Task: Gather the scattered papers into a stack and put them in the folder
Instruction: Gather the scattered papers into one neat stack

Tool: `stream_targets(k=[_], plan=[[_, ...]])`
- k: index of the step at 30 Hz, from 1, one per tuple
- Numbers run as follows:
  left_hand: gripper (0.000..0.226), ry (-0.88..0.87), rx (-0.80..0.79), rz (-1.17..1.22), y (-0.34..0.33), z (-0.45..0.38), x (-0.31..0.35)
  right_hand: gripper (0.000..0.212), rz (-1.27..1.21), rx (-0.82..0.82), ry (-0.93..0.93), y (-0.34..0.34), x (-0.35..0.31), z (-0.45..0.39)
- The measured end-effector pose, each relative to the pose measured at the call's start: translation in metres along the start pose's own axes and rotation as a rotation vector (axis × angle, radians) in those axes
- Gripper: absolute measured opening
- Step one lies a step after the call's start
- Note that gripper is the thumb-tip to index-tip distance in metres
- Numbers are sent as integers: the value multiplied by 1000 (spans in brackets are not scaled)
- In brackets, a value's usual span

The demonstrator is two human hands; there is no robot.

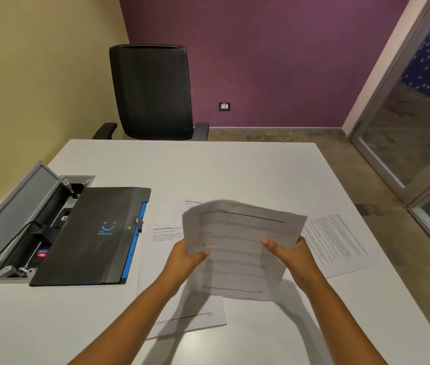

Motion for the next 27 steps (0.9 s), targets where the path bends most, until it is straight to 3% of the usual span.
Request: stream_targets(k=[13, 17, 18, 22, 27], plan=[[26, -91, 3, 40, 3, 5, 33, 30, -12, -27, 128, 2, -23, 2], [28, -68, -8, 6, -3, 8, 19, 82, -74, 13, 50, 9, -5, 2], [28, -56, -6, 1, -3, 8, 14, 84, -72, 8, 39, 9, -3, 2], [27, -7, -21, -19, -8, 6, -3, 41, -32, -28, 48, 4, 1, 3], [31, 56, -28, -57, -13, 5, -27, 34, -39, -39, -3, 5, 18, 3]])
Point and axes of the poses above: each hand's wrist, its own z-axis away from the middle knuckle, its own y-axis out of the back of the hand, x = y × z, the point moved 8 cm from there along -z, towards the middle knuckle, and after that the axes turned 12 degrees about -z, right-handed, at the moved point
